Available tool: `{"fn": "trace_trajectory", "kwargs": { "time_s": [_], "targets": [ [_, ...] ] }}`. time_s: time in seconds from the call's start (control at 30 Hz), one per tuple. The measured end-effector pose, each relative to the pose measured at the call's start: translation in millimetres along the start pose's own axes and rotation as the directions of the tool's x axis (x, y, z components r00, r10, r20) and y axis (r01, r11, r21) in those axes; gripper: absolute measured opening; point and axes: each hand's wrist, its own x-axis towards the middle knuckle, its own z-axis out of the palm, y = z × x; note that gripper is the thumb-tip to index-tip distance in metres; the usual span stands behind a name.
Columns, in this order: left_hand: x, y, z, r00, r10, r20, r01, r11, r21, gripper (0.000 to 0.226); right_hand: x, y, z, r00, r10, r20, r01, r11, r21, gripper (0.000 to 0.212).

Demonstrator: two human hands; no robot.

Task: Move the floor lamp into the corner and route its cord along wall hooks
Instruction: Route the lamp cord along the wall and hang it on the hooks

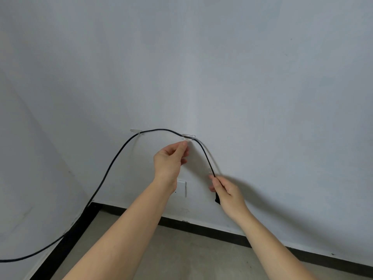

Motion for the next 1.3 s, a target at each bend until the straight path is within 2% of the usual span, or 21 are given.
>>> {"fn": "trace_trajectory", "kwargs": {
  "time_s": [0.13,0.23,0.3,0.4,0.57,0.67,0.77,0.9,1.0,1.07,1.17,1.3],
  "targets": [
    [-12,-23,4,0.986,-0.022,0.165,-0.011,0.980,0.199,0.009,0,7,6,0.992,0.122,0.002,-0.122,0.987,0.103,0.024],
    [-19,-36,8,0.967,-0.029,0.254,-0.043,0.961,0.273,0.011,3,7,8,0.983,0.184,0.004,-0.182,0.970,0.161,0.025],
    [-21,-40,12,0.966,0.008,0.257,-0.085,0.954,0.289,0.009,5,8,8,0.977,0.214,0.003,-0.211,0.960,0.181,0.030],
    [-17,-44,16,0.986,0.025,0.163,-0.070,0.958,0.278,0.004,8,14,4,0.974,0.224,-0.035,-0.214,0.958,0.189,0.027],
    [-14,-52,24,1.000,0.011,0.000,-0.011,0.964,0.265,0.006,10,27,-4,0.984,0.066,-0.166,-0.046,0.992,0.121,0.006],
    [-15,-57,29,0.999,0.008,-0.054,0.005,0.973,0.230,0.007,12,33,-7,0.954,-0.051,-0.295,0.045,0.999,-0.025,0.003],
    [-14,-59,30,0.996,-0.023,-0.082,0.036,0.987,0.159,0.009,12,34,-9,0.927,-0.148,-0.345,0.096,0.982,-0.161,0.006],
    [-11,-57,28,0.999,-0.048,-0.007,0.048,0.982,0.185,0.012,7,35,0,0.882,-0.291,-0.371,0.124,0.903,-0.412,0.006],
    [-10,-53,21,0.992,0.010,0.127,-0.043,0.963,0.264,0.011,7,31,15,0.896,-0.265,-0.355,0.082,0.887,-0.455,0.012],
    [-8,-52,12,0.983,0.097,0.155,-0.144,0.931,0.336,0.004,10,28,25,0.909,-0.226,-0.350,0.056,0.899,-0.434,0.015],
    [-1,-52,-15,0.962,0.242,0.123,-0.271,0.814,0.514,0.008,12,25,36,0.896,-0.206,-0.394,0.049,0.927,-0.373,0.013],
    [-2,-62,-57,0.943,0.315,0.106,-0.291,0.629,0.721,0.017,14,22,46,0.903,-0.154,-0.402,0.028,0.953,-0.302,0.015]
  ]
}}
